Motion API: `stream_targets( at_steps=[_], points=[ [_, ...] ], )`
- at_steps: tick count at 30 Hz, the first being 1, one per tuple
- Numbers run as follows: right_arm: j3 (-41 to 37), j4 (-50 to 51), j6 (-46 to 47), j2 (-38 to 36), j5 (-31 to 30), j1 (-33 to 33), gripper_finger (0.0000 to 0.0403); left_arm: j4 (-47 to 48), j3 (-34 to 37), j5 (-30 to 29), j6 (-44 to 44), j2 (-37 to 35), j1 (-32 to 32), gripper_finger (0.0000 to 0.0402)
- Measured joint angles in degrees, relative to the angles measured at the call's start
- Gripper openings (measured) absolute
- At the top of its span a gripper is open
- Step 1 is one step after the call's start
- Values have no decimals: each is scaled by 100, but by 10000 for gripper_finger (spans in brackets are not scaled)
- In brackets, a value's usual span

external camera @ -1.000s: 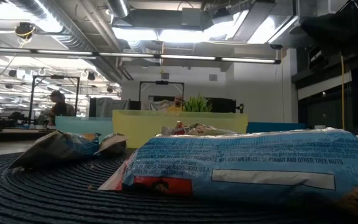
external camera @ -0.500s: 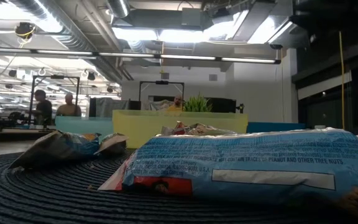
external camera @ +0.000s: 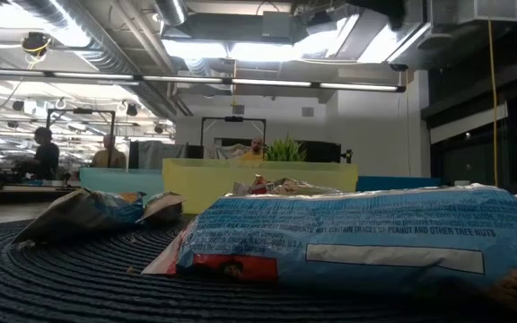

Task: Pick and place Granola Bars by type
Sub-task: Put the yellow granola bar into the blue bin

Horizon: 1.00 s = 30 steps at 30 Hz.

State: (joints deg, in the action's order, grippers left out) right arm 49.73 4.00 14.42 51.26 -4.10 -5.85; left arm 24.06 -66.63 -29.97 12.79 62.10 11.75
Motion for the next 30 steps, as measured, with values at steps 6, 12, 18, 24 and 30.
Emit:
stream_targets(
  at_steps=[6, 12, 18, 24, 30],
  points=[
    [1133, 15, -98, 1370, 644, -287, 223, -303, 0, 454, -329, 288, -131, 60],
    [2210, 87, 43, 2501, 1536, -543, 223, -688, 0, 733, -614, 386, -140, 26],
    [3015, 197, 145, 3309, 2398, -673, 223, -808, 0, 742, -780, 357, -140, 26],
    [3618, 190, 485, 3879, 3544, -827, 223, -805, 0, 740, -912, 357, -140, 24],
    [4032, 145, 507, 4197, 4294, -870, 223, -786, 0, 708, -980, 357, -140, 23]
  ],
)
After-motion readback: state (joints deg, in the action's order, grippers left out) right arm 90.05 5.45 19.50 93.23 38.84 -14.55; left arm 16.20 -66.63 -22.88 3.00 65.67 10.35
